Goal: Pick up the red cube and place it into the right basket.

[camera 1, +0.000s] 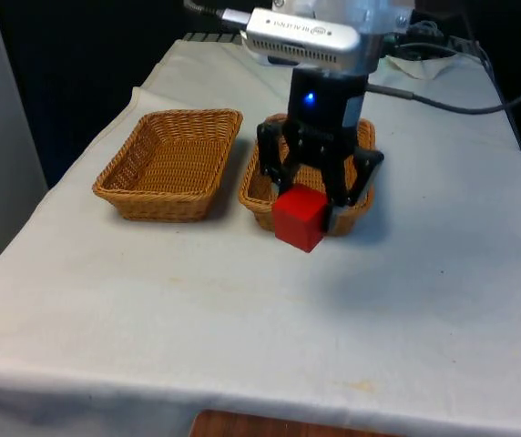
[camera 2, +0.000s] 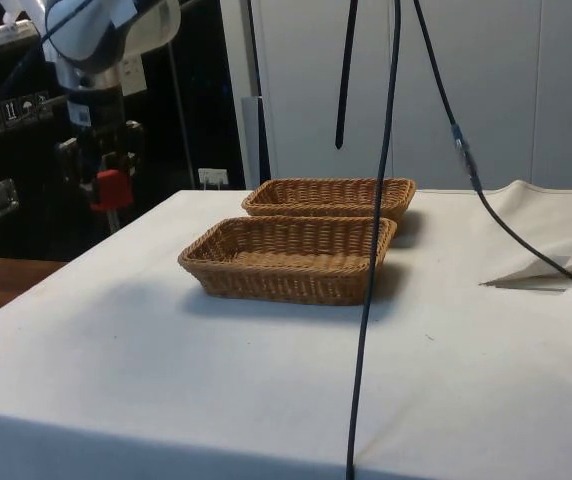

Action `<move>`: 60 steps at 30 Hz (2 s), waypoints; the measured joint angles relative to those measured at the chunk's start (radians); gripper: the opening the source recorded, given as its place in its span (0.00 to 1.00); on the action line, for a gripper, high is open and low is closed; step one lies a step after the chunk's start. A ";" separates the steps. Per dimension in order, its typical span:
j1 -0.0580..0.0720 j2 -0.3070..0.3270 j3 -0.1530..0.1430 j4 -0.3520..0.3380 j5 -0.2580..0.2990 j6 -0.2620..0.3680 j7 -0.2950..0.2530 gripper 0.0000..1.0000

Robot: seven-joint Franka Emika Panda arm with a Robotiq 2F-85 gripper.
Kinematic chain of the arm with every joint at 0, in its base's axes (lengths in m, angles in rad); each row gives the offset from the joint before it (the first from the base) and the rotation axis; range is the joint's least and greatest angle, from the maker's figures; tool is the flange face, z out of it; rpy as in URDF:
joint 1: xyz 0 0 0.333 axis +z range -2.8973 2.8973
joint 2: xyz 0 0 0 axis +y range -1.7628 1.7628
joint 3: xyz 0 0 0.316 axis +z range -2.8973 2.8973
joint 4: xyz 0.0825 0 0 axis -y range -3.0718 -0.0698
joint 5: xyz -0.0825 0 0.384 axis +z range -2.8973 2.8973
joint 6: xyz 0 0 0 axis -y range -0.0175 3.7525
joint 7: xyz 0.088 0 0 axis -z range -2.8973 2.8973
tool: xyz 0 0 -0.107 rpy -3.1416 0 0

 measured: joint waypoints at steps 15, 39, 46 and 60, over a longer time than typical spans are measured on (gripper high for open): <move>0.006 -0.085 -0.001 -0.024 -0.020 -0.076 -0.046 0.06; 0.003 -0.112 -0.001 0.004 -0.012 -0.173 -0.178 0.06; 0.001 -0.112 -0.001 0.019 -0.006 -0.209 -0.221 0.06; 0.002 -0.161 0.001 -0.046 -0.003 -0.234 -0.260 0.06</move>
